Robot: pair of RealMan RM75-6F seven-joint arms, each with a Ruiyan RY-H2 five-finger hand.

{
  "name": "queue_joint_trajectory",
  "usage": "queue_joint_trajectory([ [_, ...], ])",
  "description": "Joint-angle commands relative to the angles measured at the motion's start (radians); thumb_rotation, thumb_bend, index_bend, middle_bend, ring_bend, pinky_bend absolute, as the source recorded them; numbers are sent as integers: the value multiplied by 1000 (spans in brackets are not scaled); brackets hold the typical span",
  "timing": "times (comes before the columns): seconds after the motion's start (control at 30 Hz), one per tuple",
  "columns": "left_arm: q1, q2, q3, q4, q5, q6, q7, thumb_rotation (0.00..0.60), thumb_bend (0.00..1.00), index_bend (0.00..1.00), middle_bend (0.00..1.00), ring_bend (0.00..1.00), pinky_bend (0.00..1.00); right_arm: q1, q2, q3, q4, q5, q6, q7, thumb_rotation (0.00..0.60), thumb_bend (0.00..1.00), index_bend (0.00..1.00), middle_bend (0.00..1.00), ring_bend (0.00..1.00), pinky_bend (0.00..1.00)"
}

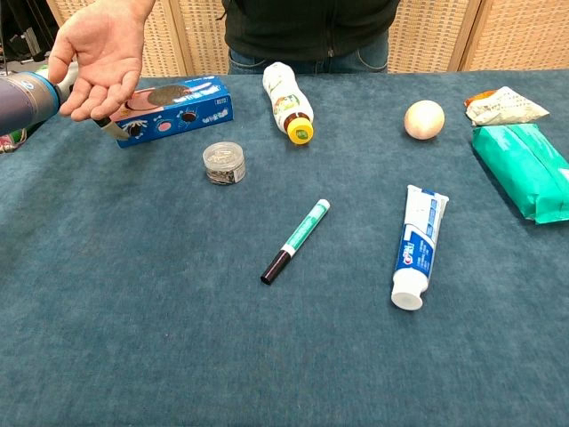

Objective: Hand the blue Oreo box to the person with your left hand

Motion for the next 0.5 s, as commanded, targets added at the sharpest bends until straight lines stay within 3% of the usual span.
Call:
queue_joint_trajectory([
  [0.03,1,-14,-14,21,-14,33,33,600,318,645,549,358,465,0,1,-1,-2,-1,0,1,600,0,0,0,0,70],
  [0.23,31,34,-26,-21,-16,81,29,600,392,688,587,391,495,-2,5,-5,-10,-13,5,8,600,0,0,0,0,70],
  [0.5,137,197,-11,-218,23,225,-5,600,401,694,597,399,501,-7,16,-16,-30,-38,15,16,600,0,0,0,0,70],
])
